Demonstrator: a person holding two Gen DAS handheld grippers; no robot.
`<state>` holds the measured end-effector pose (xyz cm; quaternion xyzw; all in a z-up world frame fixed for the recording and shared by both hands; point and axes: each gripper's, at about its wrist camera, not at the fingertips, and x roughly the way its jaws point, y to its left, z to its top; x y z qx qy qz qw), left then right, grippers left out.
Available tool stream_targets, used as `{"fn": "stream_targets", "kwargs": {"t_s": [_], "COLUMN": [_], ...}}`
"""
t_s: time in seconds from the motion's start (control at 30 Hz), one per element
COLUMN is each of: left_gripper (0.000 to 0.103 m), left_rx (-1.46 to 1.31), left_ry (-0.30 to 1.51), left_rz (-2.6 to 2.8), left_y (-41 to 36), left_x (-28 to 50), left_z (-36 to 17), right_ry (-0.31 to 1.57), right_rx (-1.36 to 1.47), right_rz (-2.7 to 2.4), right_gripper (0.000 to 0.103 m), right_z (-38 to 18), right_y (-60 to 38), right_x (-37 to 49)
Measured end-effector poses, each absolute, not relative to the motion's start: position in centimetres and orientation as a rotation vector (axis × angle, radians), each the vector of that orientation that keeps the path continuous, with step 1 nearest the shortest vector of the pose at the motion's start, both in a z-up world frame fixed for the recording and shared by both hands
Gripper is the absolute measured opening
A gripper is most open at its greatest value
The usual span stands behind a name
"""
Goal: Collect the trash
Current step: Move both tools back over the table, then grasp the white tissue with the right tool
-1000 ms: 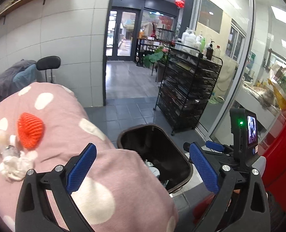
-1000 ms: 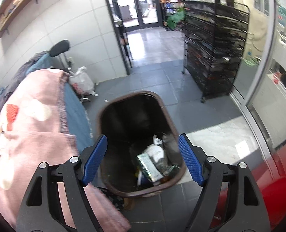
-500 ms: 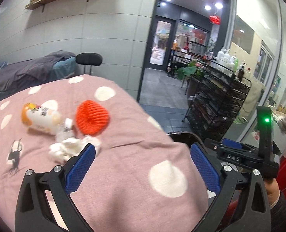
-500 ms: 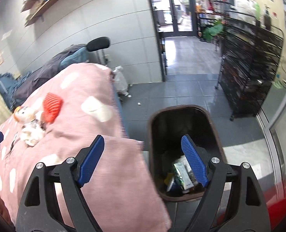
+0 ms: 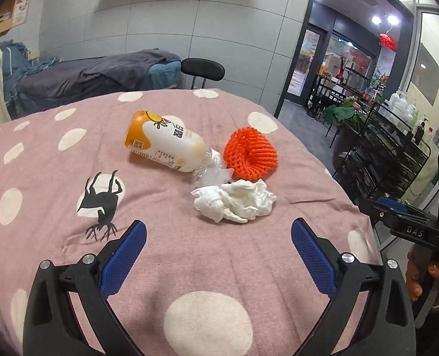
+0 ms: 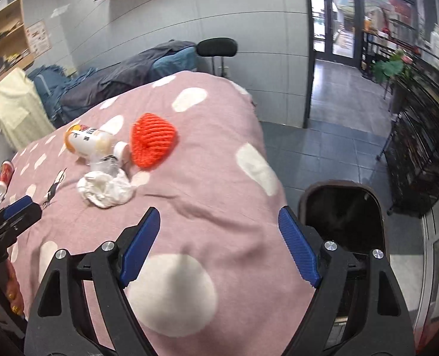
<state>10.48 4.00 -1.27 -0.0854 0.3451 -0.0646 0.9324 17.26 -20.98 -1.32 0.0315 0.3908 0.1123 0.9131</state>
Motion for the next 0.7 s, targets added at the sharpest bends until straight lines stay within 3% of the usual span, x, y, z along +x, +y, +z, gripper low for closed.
{"fn": "stream_targets", "kwargs": {"t_s": [0.27,0.7], "left_gripper": [0.075,0.075], "left_rx": [-0.141,-0.262], "left_ry": [0.787,0.789], "left_rz": [-0.155,-0.069], "left_y": [4.3,9.3], "left_x": [13.3,13.3], "left_z": [-2.6,-2.5], "right_ry": [0.828,0.999], "right_rx": [0.005,-0.23], "right_rz": [0.341,0.58], "right_gripper": [0.081,0.081], "right_z": [-0.3,-3.3], "right_y": [-16.6,-6.4], "right_x": [18.9,21.7]}}
